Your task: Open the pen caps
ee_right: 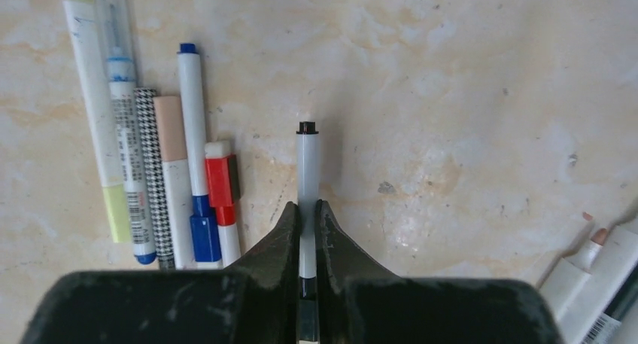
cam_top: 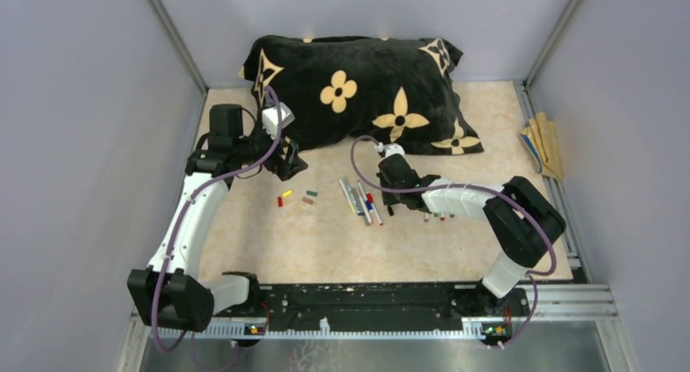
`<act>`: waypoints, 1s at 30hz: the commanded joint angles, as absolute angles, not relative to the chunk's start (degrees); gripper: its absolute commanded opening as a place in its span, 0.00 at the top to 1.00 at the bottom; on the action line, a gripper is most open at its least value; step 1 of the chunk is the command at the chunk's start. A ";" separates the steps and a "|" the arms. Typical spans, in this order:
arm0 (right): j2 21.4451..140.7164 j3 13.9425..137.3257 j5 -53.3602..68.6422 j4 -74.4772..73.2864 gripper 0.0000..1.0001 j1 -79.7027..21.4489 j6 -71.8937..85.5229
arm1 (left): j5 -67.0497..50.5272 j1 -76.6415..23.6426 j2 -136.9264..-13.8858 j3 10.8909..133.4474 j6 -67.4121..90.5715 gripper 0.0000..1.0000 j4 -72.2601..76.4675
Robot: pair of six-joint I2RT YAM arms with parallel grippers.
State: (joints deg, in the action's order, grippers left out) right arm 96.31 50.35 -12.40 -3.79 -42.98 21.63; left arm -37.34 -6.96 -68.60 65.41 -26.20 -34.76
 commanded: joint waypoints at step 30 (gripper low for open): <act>84.51 61.41 -18.10 30.02 1.00 -61.11 46.76 | -71.24 -8.70 -67.76 56.65 -0.79 0.17 -26.30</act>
